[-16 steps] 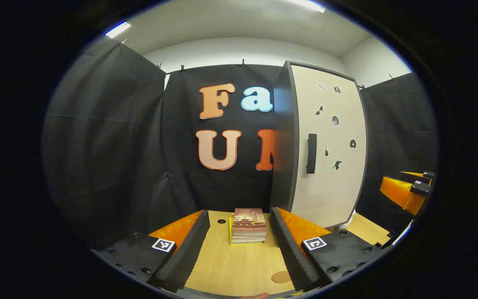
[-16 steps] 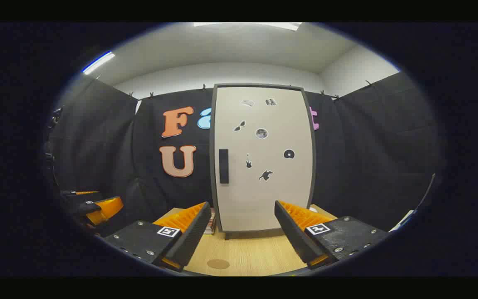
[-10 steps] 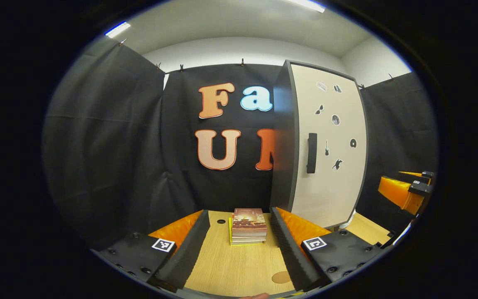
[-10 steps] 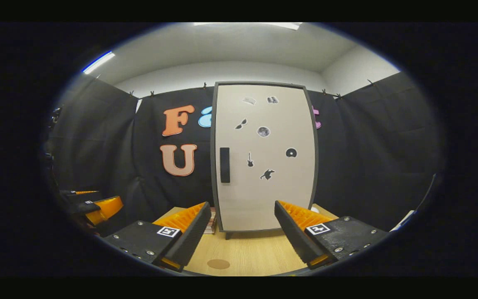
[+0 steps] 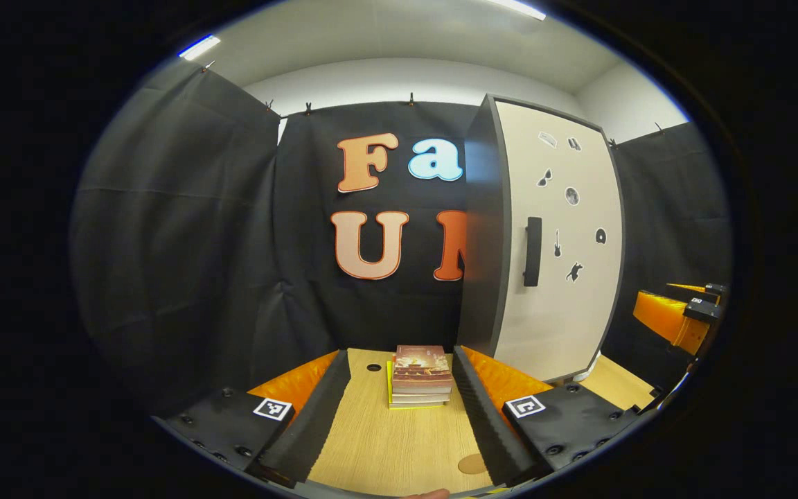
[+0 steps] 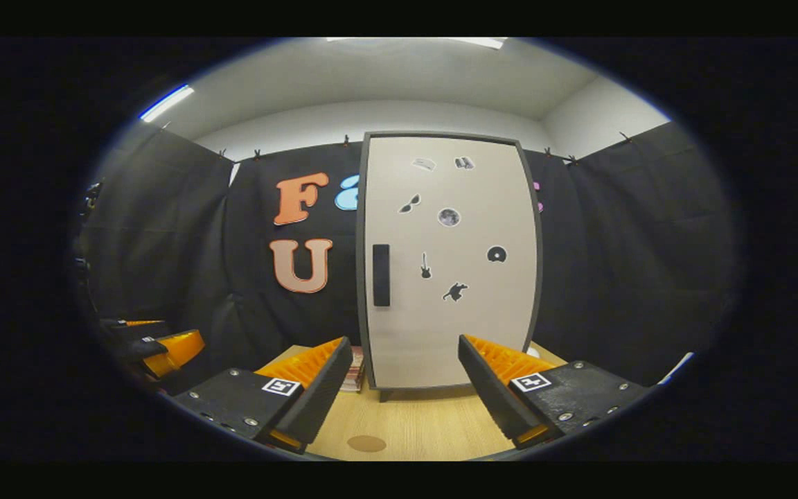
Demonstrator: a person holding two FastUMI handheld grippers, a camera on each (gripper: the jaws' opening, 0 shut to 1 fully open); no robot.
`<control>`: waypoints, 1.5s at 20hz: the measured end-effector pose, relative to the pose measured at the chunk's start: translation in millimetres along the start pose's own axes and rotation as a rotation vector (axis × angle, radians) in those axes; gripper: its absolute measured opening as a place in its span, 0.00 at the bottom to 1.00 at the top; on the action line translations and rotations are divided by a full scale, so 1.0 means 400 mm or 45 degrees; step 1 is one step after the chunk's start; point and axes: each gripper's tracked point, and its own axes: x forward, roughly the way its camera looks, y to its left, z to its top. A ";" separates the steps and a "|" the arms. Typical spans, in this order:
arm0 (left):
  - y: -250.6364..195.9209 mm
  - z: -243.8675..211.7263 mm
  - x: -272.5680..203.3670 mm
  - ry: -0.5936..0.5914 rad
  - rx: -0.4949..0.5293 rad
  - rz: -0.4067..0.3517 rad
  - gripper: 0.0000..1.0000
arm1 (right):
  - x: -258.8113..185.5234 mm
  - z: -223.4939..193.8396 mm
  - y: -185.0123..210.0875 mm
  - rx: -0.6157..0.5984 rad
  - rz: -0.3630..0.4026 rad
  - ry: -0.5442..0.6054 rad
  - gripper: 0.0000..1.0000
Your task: Open the cabinet door with the right hand, grasp the bottle in the cabinet with the left hand and place it on the coaster, then close the cabinet door with the right hand.
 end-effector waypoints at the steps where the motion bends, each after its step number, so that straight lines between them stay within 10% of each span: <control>1: 0.004 -0.002 0.004 0.002 -0.004 0.005 0.96 | 0.009 -0.004 0.000 0.003 -0.002 0.004 0.95; 30: 0.299 -0.148 0.212 0.164 -0.032 0.217 0.96 | 0.668 0.064 0.108 -0.013 0.005 -0.038 0.89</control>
